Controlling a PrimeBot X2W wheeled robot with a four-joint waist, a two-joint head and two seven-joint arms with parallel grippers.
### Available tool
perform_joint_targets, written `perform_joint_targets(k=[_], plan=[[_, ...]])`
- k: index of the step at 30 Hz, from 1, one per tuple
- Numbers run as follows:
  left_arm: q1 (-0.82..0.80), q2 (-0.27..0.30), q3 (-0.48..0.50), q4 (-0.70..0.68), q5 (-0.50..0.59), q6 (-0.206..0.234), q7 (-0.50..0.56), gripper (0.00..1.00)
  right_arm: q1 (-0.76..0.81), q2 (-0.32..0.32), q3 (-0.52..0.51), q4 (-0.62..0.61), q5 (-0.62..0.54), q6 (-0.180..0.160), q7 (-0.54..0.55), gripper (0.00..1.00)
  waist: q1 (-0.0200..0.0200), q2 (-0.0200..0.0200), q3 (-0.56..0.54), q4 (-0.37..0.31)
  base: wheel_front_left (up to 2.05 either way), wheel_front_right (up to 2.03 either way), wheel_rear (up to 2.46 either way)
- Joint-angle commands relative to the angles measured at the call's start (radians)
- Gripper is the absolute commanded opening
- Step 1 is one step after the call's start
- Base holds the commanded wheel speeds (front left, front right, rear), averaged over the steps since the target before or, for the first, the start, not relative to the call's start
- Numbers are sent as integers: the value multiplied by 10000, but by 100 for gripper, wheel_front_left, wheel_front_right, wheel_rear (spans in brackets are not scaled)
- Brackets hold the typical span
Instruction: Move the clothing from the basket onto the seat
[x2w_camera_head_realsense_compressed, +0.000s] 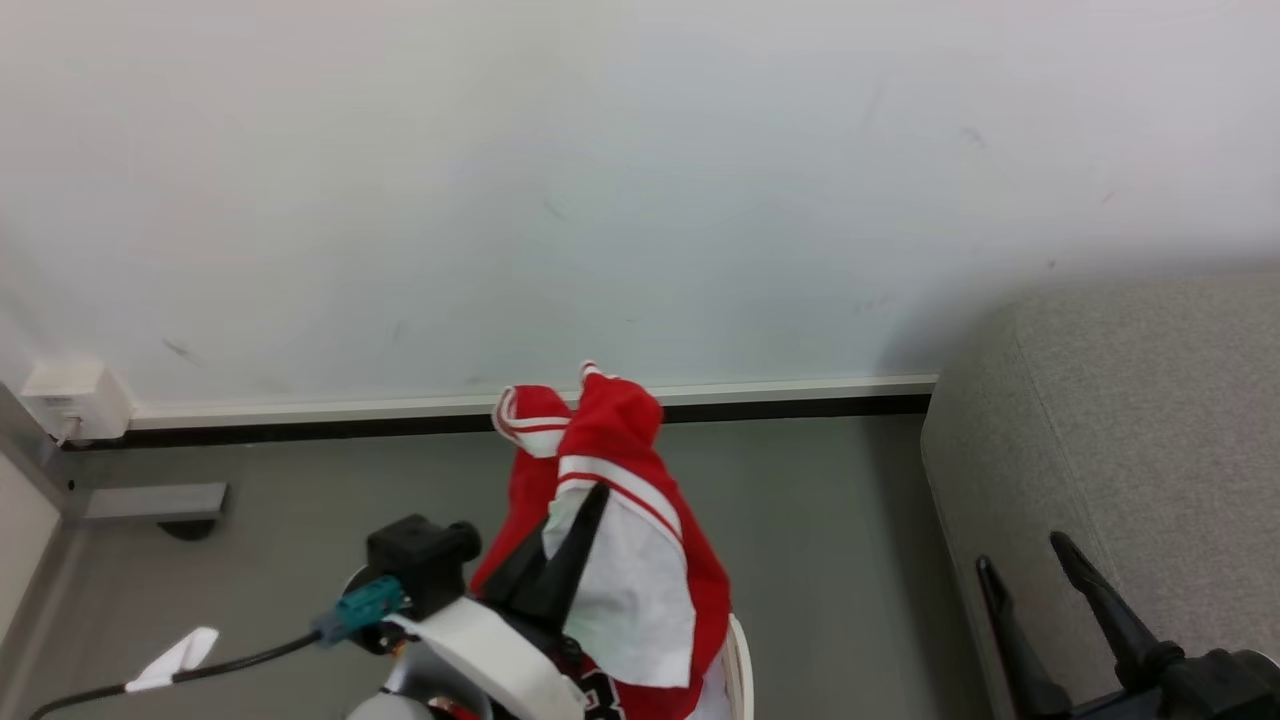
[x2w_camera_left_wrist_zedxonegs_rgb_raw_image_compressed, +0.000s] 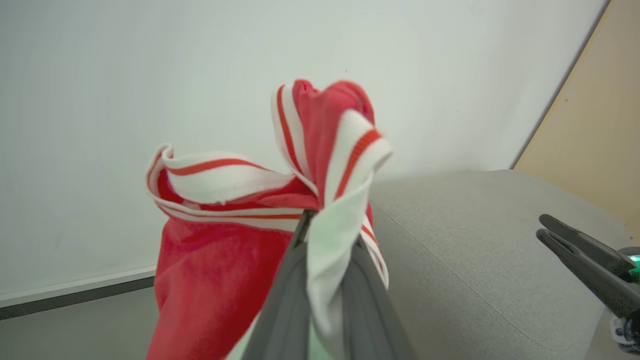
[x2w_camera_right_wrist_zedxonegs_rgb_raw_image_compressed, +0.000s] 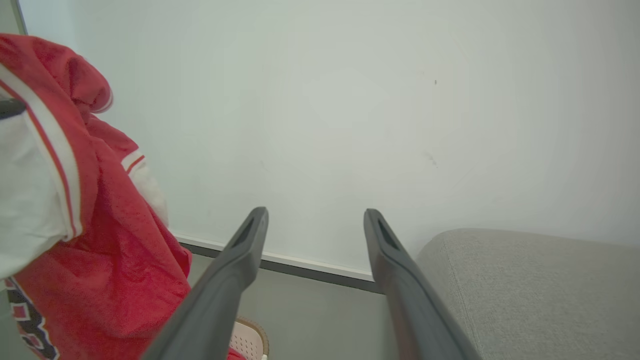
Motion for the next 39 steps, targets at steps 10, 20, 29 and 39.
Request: perform_joint_targets(k=[10, 20, 29, 39], plan=[[-1039, -532, -1656, 351, -16, -516, -25, 0, -1060, -1868, 2955, -1039, 1409, -21, 101, 100, 0, 0, 49, -378, 0, 0, 0], [-2021, -359, -3700, 429, -555, -596, -360, 0, -2119, -2950, 4756, -1396, 2437, -21, 541, 100, 0, 0, 18, -579, 0, 0, 0], [-2923, 276, -5564, 342, -1815, -602, -1108, 0, -2893, -3435, 5789, -1174, 2965, -21, 838, 100, 0, 0, -40, -588, 0, 0, 0], [-3774, 693, -7234, 427, -3508, -603, -1833, 0, -3555, -3787, 7251, -1292, 4225, -21, 1126, 100, 0, 0, -151, -492, 0, 0, 0]])
